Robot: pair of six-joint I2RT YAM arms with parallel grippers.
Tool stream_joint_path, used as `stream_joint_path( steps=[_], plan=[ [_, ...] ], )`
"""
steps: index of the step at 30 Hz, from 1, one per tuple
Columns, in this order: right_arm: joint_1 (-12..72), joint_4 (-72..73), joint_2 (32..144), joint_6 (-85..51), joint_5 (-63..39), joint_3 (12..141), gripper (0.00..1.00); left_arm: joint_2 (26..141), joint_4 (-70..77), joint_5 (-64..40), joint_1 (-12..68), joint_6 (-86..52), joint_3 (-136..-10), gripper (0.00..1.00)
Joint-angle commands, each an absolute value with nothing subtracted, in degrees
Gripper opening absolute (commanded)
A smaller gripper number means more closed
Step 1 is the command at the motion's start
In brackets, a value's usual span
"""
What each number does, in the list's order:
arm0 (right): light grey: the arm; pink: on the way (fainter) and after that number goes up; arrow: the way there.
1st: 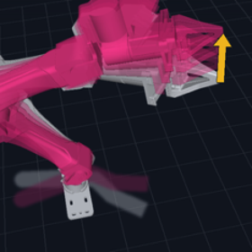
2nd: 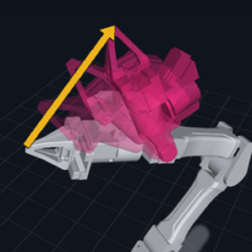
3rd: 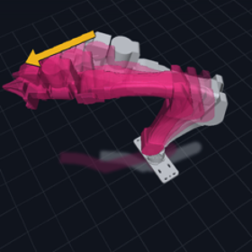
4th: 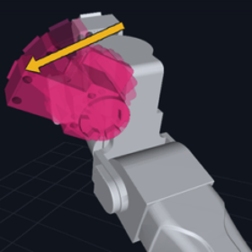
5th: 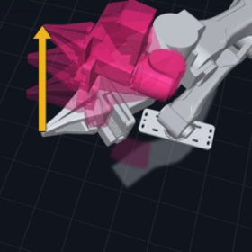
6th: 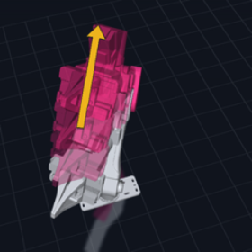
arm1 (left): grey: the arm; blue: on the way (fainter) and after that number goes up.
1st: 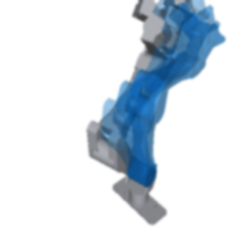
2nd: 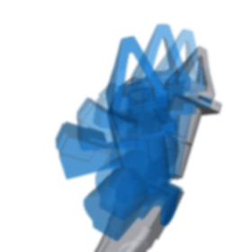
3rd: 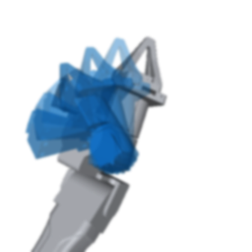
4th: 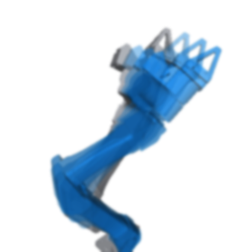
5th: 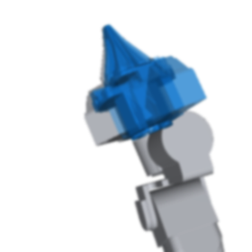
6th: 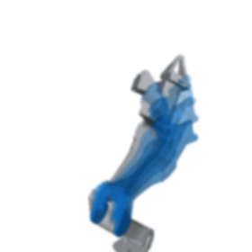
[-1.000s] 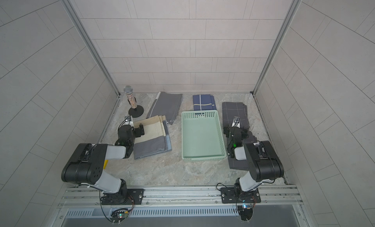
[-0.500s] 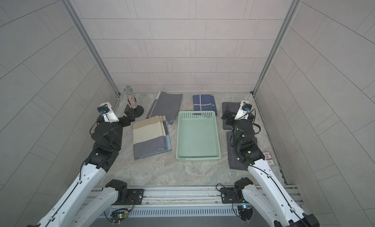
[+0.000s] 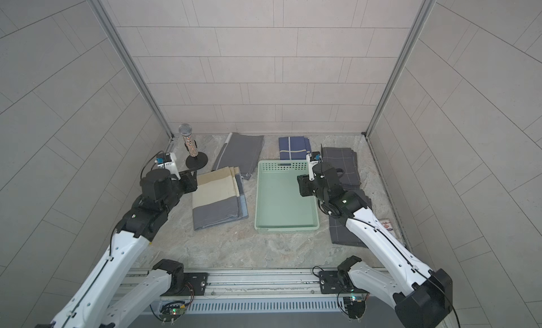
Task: Put the folded pillowcase in the basket
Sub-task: Pick up the pillowcase at the center of the board.
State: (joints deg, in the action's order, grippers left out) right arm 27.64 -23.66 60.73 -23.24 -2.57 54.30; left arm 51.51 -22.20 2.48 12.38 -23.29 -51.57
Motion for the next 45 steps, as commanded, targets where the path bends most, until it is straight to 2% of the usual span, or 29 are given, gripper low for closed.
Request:
stream_joint_path(
  steps=[1, 5, 10, 12, 15, 19, 23, 28, 34, 38, 45],
  plan=[
    [31.6, -29.8, 64.0, -24.9, -5.0, 56.9, 0.49, 58.2, -39.9, 0.2, 12.2, -24.0, -57.6, 0.30],
    [40.5, -32.9, 73.3, -24.7, -5.3, 63.8, 0.53, 62.4, -49.7, 4.9, 12.0, -26.8, -61.7, 0.41],
    [50.7, -34.7, 86.9, -24.0, -5.5, 74.0, 0.59, 57.2, -52.2, -0.8, 7.9, -30.0, -59.0, 0.54],
    [51.9, -33.9, 92.0, -25.3, -7.6, 77.6, 0.60, 56.3, -53.9, -3.1, 4.5, -29.5, -57.9, 0.54],
    [53.6, -33.8, 100.3, -26.7, -7.9, 84.3, 0.61, 61.9, -56.8, -11.7, -3.1, -27.3, -56.7, 0.54],
    [54.0, -37.2, 112.1, -29.1, -7.2, 95.6, 0.65, 65.2, -52.6, -17.8, -6.6, -31.0, -53.1, 0.60],
    [54.0, -40.0, 120.5, -31.5, -4.2, 103.5, 0.67, 64.4, -47.9, -20.6, -10.6, -33.7, -49.8, 0.61],
    [53.7, -39.8, 124.2, -35.1, 0.1, 104.2, 0.73, 64.8, -47.9, -18.4, -11.9, -32.0, -50.3, 0.62],
    [53.2, -35.8, 125.1, -38.7, -1.5, 99.7, 0.78, 66.6, -45.6, -16.3, -12.0, -31.7, -51.3, 0.63],
    [53.1, -34.6, 128.0, -40.4, -6.6, 99.4, 0.79, 67.3, -44.5, -15.0, -12.0, -32.0, -52.3, 0.64],
    [53.9, -34.6, 127.8, -42.4, -7.4, 96.5, 0.73, 67.6, -44.6, -14.5, -12.0, -31.6, -53.2, 0.64]
  ],
)
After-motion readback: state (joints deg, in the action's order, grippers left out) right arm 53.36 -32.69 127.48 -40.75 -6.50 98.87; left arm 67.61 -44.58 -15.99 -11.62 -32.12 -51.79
